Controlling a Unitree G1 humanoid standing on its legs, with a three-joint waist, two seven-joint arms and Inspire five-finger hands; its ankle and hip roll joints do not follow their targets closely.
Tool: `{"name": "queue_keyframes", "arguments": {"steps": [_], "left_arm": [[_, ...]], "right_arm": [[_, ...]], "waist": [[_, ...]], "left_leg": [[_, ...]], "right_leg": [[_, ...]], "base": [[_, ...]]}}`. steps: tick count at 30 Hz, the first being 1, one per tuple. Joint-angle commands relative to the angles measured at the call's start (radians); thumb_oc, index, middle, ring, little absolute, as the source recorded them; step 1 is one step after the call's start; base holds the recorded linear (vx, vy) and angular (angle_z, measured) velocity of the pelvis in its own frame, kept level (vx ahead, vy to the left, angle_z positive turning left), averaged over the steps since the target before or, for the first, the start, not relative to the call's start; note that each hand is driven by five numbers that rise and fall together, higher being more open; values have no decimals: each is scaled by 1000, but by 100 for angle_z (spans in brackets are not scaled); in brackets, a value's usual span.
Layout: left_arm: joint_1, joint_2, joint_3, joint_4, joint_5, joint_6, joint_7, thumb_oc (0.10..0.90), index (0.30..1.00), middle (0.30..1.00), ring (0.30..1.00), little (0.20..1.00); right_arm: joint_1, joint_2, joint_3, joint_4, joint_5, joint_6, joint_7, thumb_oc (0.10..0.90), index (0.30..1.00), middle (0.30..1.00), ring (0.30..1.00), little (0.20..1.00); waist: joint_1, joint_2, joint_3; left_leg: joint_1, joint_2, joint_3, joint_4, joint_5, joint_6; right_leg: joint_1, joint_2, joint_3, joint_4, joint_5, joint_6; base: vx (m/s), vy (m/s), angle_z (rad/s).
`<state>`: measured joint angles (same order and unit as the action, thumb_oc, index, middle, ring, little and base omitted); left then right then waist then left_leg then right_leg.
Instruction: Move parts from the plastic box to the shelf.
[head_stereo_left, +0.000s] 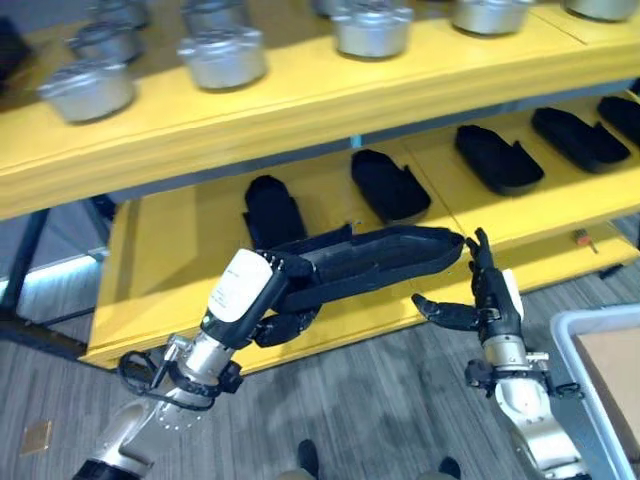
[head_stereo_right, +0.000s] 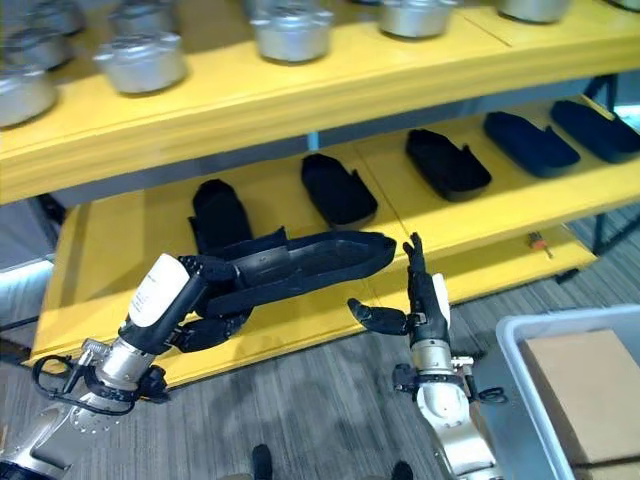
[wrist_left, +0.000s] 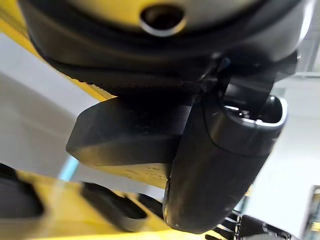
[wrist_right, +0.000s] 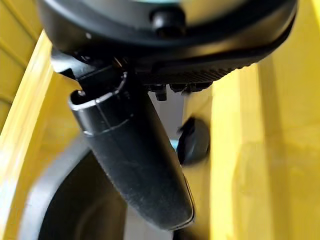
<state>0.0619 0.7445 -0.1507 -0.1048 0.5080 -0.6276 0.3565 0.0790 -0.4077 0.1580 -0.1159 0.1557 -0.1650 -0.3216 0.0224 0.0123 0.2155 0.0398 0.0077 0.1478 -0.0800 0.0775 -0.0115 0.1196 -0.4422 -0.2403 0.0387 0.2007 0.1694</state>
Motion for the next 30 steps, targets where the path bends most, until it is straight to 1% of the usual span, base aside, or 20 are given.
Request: {"name": "queue_keyframes", "arguments": {"steps": [1,2,3,4,6,7,9,10,11,12,13,14,15,16,17,21,26,29,30], "left_arm": [[-67,8,112,-117,-87,-121,102,400,300,300,300,300],[-71,12,113,-116,-104,-124,80,400,300,300,300,300],[-72,13,113,-117,-104,-121,77,400,300,300,300,300],[-64,20,119,-117,-104,-113,84,400,300,300,300,300],[-55,26,128,-117,-110,-122,98,400,300,300,300,300],[-52,31,138,-118,-122,-127,101,400,300,300,300,300],[-62,35,137,-113,-139,-120,101,400,300,300,300,300],[-79,35,128,-100,-150,-112,108,400,300,300,300,300],[-98,29,113,-84,-149,-98,125,400,300,300,300,300],[-107,11,105,-76,-139,-86,138,400,300,300,300,300],[-108,-2,101,-73,-121,-82,145,400,300,300,300,300],[-109,-15,92,-74,-103,-77,153,400,300,300,300,300],[-111,-23,86,-75,-94,-77,157,400,300,300,300,300],[-116,-31,76,-76,-83,-78,162,400,300,300,300,300],[-116,-40,74,-76,-71,-83,165,400,300,300,300,300],[-103,-67,72,-86,-56,-100,162,400,300,300,300,300],[-84,-54,89,-104,-70,-69,206,400,300,300,300,300],[-82,-52,100,-110,-68,-33,242,400,300,300,300,300],[-75,-53,108,-114,-56,-10,258,400,300,300,300,300]], "right_arm": [[-112,-44,-19,-62,-72,-100,-80,900,1000,1000,1000,1000],[-117,-35,-17,-57,-92,-98,-92,900,1000,1000,1000,1000],[-119,-33,-15,-57,-94,-97,-93,900,1000,1000,1000,1000],[-129,-22,-10,-55,-106,-94,-98,900,1000,1000,1000,1000],[-138,-18,-6,-54,-111,-91,-106,900,1000,1000,1000,1000],[-147,-15,0,-53,-111,-82,-120,900,1000,1000,1000,1000],[-152,-16,6,-53,-122,-83,-130,900,1000,1000,1000,1000],[-155,-21,13,-55,-137,-93,-139,900,1000,1000,1000,1000],[-153,-27,20,-60,-149,-104,-144,900,1000,1000,1000,1000],[-149,-33,21,-62,-148,-116,-141,900,1000,1000,1000,1000],[-150,-36,18,-57,-141,-125,-136,900,1000,1000,1000,1000],[-149,-41,13,-51,-137,-132,-129,900,1000,1000,1000,1000],[-150,-44,7,-45,-140,-139,-128,900,1000,1000,1000,1000],[-146,-48,3,-39,-155,-148,-140,900,1000,1000,1000,1000],[-141,-47,-5,-32,-164,-156,-146,900,1000,1000,1000,1000],[-109,-46,-49,-24,-180,-161,-185,900,1000,1000,1000,1000],[-81,-58,-68,-48,-220,-168,-189,900,1000,1000,1000,1000],[-80,-68,-63,-72,-245,-154,-191,900,1000,1000,1000,1000],[-82,-76,-61,-74,-249,-162,-200,900,1000,1000,1000,1000]], "waist": [[6,20,-82],[19,17,-79],[22,15,-78],[43,12,-77],[57,11,-74],[65,12,-72],[59,12,-70],[49,10,-67],[34,4,-64],[20,-5,-62],[13,-12,-63],[0,-21,-63],[-8,-24,-65],[-22,-27,-66],[-28,-27,-68],[-42,-29,-81],[-59,-20,-93],[-62,-17,-98],[-59,-19,-101]], "left_leg": [[47,74,10,13,-92,-9],[48,57,28,13,-100,6],[49,54,36,13,-103,9],[68,44,79,2,-123,14],[74,35,104,-2,-129,22],[77,27,112,-1,-140,30],[72,17,104,0,-144,43],[54,14,107,8,-132,55],[51,5,95,7,-132,58],[48,-4,84,6,-126,48],[43,-13,82,7,-122,44],[44,-27,74,14,-128,41],[38,-34,70,22,-128,41],[32,-44,60,36,-135,44],[29,-47,58,44,-139,46],[20,-59,63,63,-153,49],[35,-59,82,58,-162,49],[46,-56,90,47,-161,47],[52,-54,98,42,-161,44]], "right_leg": [[-47,131,-29,34,-192,2],[-54,111,-61,53,-166,5],[-58,105,-71,61,-156,7],[-67,78,-135,96,-126,30],[-69,70,-166,119,-123,38],[-71,87,-170,148,-153,35],[-79,135,-147,169,-197,17],[-96,195,-131,172,-227,-15],[-104,268,-94,166,-266,-37],[-91,338,-63,119,-290,-70],[-86,366,-45,76,-275,-81],[-78,396,-9,22,-256,-85],[-79,410,20,-6,-240,-90],[-78,422,63,-31,-227,-94],[-76,426,81,-39,-221,-97],[-68,422,103,-64,-207,-90],[-61,418,112,-76,-207,-86],[-53,414,105,-86,-206,-84],[-49,410,96,-88,-206,-83]], "base": [[-98,443,58],[-74,276,34],[-69,336,13],[-32,212,-2],[-51,219,-36],[-53,196,-48],[-49,135,-28],[-45,125,-14],[-10,148,5],[61,122,17],[80,91,29],[56,62,16],[67,66,10],[44,65,7],[45,56,10],[63,52,10],[75,47,2],[79,12,0],[89,-16,3]]}}
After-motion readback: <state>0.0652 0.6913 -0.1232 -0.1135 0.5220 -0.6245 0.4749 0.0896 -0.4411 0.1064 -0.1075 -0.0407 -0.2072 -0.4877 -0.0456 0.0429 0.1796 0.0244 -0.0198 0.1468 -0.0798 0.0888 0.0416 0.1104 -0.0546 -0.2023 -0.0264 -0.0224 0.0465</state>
